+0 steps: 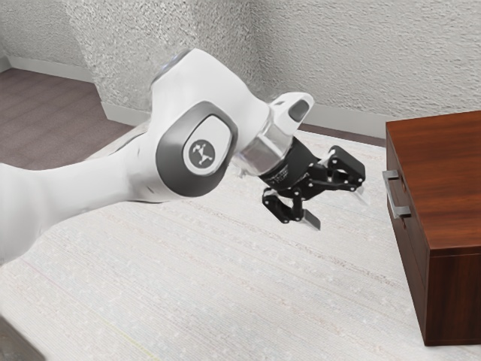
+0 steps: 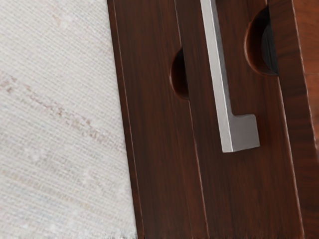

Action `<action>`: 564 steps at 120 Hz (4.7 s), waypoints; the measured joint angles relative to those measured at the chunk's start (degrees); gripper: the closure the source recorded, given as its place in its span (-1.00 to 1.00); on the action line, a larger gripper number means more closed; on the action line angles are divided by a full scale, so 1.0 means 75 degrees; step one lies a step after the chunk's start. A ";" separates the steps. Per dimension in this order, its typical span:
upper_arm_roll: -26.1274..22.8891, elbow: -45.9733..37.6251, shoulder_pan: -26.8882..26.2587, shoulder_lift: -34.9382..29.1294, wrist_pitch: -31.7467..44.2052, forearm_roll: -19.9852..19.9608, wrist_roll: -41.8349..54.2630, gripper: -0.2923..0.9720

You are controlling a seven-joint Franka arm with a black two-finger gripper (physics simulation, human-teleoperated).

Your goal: Pull the drawer handle with one arm to open the drawer

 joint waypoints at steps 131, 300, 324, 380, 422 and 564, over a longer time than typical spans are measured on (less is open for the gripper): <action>-0.0046 0.0109 -0.0424 0.0749 0.1463 -0.0383 -0.0719 -0.54; 0.1611 0.1498 -0.1945 0.2299 0.1695 0.0599 -0.0809 -0.54; 0.1618 0.1861 -0.1974 0.2662 0.1703 0.0603 -0.0762 -0.54; 0.1745 0.1821 -0.1922 0.2635 0.1570 0.0649 -0.0668 -0.54; 0.1957 0.1646 -0.1859 0.2394 0.1283 0.0630 -0.0633 -0.54; 0.2064 -0.0330 -0.1109 0.0563 0.0534 0.0668 -0.0557 -0.54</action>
